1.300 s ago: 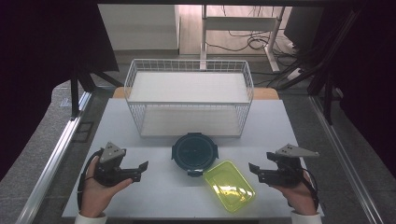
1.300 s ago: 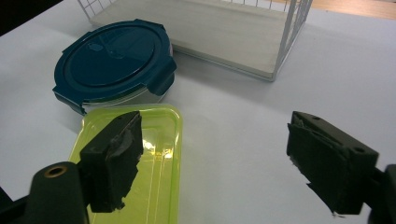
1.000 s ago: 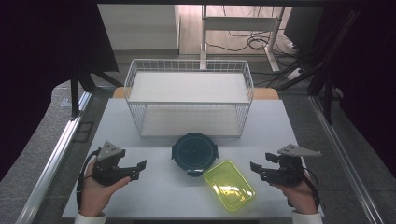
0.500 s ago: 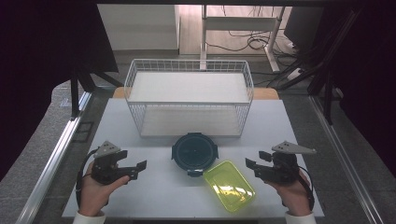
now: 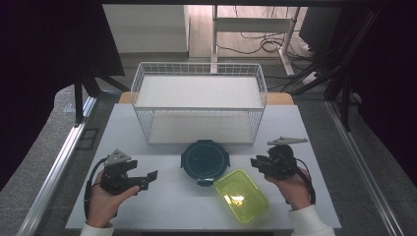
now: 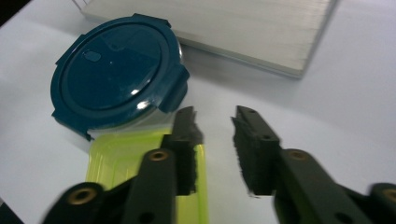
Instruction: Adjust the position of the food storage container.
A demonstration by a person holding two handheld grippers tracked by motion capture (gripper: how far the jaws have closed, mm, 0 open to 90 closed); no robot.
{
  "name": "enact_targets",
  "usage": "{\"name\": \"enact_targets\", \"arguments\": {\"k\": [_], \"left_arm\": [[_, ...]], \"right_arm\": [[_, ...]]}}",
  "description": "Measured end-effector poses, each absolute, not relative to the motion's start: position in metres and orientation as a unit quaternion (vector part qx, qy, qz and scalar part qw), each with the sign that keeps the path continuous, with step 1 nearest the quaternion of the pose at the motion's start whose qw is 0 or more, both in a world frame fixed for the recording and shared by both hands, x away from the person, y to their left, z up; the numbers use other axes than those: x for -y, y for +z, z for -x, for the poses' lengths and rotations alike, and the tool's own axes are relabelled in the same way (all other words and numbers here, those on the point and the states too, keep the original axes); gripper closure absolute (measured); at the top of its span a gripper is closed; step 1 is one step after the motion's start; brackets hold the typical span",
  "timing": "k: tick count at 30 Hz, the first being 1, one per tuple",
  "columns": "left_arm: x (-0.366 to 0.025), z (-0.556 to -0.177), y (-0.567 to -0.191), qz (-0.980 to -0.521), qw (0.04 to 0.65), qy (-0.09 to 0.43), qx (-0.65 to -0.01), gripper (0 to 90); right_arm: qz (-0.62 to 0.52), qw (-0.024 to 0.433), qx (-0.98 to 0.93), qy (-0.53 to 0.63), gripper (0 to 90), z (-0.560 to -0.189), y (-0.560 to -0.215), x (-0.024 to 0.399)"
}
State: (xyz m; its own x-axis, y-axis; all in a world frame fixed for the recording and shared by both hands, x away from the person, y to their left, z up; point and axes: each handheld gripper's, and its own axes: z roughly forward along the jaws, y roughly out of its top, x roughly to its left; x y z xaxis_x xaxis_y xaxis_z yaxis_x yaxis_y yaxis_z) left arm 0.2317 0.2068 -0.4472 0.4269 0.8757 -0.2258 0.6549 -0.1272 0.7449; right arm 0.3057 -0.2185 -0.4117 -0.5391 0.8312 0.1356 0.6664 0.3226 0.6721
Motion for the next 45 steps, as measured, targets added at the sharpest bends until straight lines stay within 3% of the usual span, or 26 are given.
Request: {"name": "enact_targets", "arguments": {"k": [7, 11, 20, 45], "left_arm": [[-0.209, -0.229, -0.447, -0.736, 0.418, 0.129, -0.516, 15.7], [-0.209, -0.231, -0.449, -0.737, 0.416, 0.125, -0.518, 15.8], [-0.207, -0.233, -0.454, -0.737, 0.410, 0.122, -0.523, 15.9], [-0.209, -0.237, -0.462, -0.737, 0.402, 0.114, -0.531, 16.4]], "right_arm": [[-0.470, 0.099, -0.822, 0.305, 88.3, -0.331, -0.417, 0.178], [-0.489, 0.069, -0.821, 0.286, 88.9, -0.349, -0.430, 0.171], [-0.500, 0.047, -0.829, 0.246, 89.0, -0.371, -0.455, 0.155], [-0.476, 0.029, -0.854, 0.209, 89.4, -0.374, -0.454, 0.128]]}}
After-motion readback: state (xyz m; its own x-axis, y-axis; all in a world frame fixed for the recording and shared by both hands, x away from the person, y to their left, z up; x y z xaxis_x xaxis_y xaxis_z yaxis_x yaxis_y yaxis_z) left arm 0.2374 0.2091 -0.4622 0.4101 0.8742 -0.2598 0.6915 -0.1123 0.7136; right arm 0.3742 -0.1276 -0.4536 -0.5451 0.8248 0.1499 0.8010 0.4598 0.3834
